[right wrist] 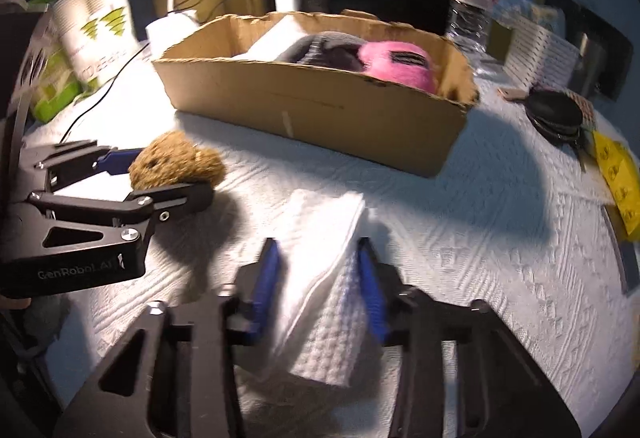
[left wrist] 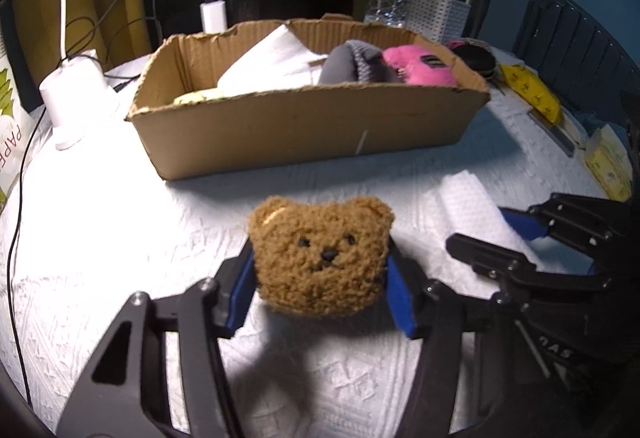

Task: Organize soft objects
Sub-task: 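Grasp the bear sponge with the left gripper while the right grasps the paper towel, then lower the sponge and paper towel into the box and open both grippers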

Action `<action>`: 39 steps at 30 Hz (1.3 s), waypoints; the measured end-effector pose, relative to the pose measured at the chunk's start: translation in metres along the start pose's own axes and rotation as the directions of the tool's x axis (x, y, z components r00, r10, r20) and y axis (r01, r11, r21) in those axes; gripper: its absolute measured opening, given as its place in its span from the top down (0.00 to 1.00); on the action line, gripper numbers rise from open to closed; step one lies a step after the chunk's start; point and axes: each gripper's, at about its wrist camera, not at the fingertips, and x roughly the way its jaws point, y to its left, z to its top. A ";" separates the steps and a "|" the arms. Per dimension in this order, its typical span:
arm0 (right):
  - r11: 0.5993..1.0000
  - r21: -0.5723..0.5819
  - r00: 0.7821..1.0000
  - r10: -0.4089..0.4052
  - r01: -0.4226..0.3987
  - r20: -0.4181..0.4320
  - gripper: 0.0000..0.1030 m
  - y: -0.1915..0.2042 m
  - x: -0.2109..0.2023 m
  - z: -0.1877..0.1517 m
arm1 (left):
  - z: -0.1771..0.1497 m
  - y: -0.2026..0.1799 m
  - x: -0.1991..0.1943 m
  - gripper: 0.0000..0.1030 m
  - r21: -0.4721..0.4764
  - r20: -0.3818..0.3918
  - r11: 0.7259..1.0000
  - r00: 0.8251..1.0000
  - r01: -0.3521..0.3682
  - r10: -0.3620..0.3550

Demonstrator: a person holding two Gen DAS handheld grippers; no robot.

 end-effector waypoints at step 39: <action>0.994 -0.047 0.977 0.102 -0.095 0.189 0.88 -0.003 -0.057 0.096 | 0.076 0.026 -0.083 0.45 -0.034 0.285 0.999 0.958 0.036 -0.025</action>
